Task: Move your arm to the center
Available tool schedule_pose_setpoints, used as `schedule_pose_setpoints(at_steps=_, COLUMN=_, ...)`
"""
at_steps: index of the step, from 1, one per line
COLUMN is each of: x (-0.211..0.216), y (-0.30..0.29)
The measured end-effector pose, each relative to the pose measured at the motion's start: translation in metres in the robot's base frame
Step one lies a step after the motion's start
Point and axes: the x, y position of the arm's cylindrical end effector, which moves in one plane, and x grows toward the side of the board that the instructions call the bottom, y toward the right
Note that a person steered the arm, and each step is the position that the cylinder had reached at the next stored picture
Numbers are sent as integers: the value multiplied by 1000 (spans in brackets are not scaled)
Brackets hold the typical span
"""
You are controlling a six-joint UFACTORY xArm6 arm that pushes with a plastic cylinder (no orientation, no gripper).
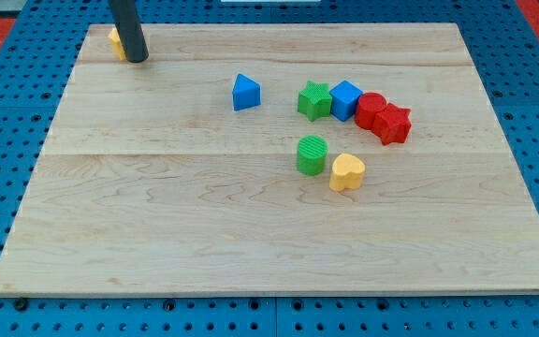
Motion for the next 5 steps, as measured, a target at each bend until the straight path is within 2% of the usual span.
schedule_pose_setpoints(at_steps=2, x=0, y=-1)
schedule_pose_setpoints(at_steps=3, x=22, y=15)
schedule_pose_setpoints(at_steps=4, x=93, y=46)
schedule_pose_setpoints(at_steps=5, x=136, y=138)
